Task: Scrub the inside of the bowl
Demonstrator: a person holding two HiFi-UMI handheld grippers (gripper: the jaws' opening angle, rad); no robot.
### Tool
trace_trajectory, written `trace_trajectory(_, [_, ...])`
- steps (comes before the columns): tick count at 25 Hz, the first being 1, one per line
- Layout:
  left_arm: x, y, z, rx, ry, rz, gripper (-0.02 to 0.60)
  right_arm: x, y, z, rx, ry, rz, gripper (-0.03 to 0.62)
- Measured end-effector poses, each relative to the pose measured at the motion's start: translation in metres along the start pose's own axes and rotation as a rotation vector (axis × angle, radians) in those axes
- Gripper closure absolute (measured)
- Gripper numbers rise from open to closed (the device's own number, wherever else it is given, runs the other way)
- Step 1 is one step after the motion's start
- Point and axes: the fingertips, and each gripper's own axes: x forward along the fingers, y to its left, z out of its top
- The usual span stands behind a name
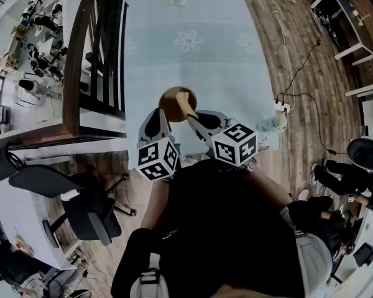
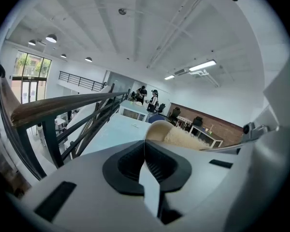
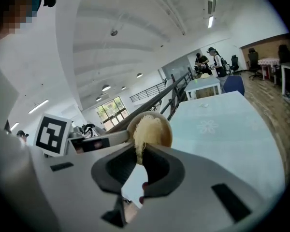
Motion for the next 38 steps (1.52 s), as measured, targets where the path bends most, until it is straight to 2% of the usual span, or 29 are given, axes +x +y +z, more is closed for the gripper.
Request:
trace_trajectory(4, [-0.001, -0.009, -0.001, 0.008, 0.004, -0.028, 0.565, 0.003, -0.016, 0.001, 0.023, -0.006, -0.076, 0.551])
trace_trajectory(10, [-0.002, -0.028, -0.009, 0.071, 0.025, -0.066, 0.565, 0.004, -0.005, 0.008, -0.065, -0.018, -0.025, 0.551])
trace_trajectory(14, [0.0, -0.031, -0.01, 0.073, 0.033, -0.083, 0.565, 0.01, 0.013, 0.006, -0.227, 0.02, 0.032, 0.551])
trace_trajectory(19, [-0.001, -0.023, -0.011, 0.091, 0.038, -0.075, 0.565, 0.016, 0.033, -0.017, -0.486, 0.155, 0.076, 0.553])
trace_trajectory(21, [-0.001, -0.018, -0.012, 0.086, 0.038, -0.066, 0.565, 0.015, 0.033, -0.026, -0.551, 0.197, 0.081, 0.553])
trace_trajectory(25, [0.0, -0.009, -0.013, 0.071, 0.035, -0.036, 0.565, 0.006, 0.029, -0.025, -0.543, 0.206, 0.08, 0.553])
trace_trajectory(30, [-0.002, -0.005, -0.009, 0.066, 0.026, -0.014, 0.565, 0.001, 0.011, -0.006, -0.484, 0.163, -0.022, 0.553])
trace_trajectory(34, [-0.008, -0.008, -0.009, 0.058, 0.019, -0.026, 0.565, 0.002, -0.007, -0.004, -0.45, 0.166, -0.137, 0.553])
trace_trajectory(38, [-0.012, -0.017, -0.009, 0.045, 0.021, -0.054, 0.564, 0.007, -0.008, -0.014, -0.444, 0.197, -0.141, 0.553])
